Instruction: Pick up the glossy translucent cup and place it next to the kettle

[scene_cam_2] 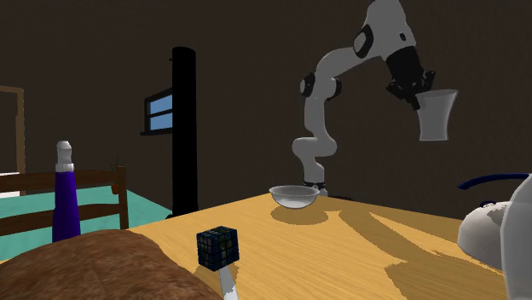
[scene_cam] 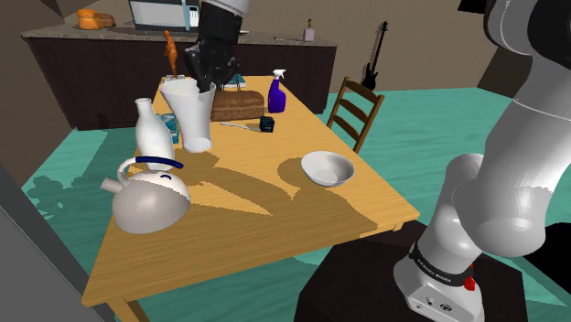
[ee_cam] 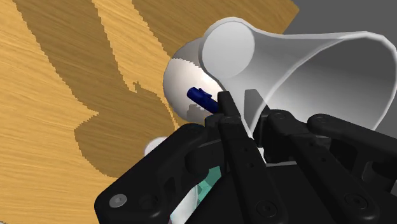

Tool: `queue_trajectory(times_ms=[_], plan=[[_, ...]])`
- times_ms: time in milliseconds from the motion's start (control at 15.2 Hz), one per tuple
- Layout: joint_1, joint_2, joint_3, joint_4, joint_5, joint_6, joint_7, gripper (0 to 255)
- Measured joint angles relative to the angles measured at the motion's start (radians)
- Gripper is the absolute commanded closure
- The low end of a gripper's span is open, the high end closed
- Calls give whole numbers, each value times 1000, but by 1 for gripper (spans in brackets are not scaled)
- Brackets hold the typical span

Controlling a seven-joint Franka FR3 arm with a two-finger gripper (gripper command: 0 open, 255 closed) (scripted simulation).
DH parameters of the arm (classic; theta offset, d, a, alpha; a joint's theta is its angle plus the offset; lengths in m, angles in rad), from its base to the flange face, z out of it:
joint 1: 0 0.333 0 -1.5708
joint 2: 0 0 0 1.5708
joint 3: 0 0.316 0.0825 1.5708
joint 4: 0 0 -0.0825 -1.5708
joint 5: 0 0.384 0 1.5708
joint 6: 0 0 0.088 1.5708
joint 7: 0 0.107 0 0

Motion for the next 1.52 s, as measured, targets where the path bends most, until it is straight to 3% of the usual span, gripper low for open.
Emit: queue_trajectory(times_ms=[330, 1518], plan=[[56, 24, 58, 18, -24, 31, 114, 255], [65, 28, 67, -210, -6, 262, 80, 255]])
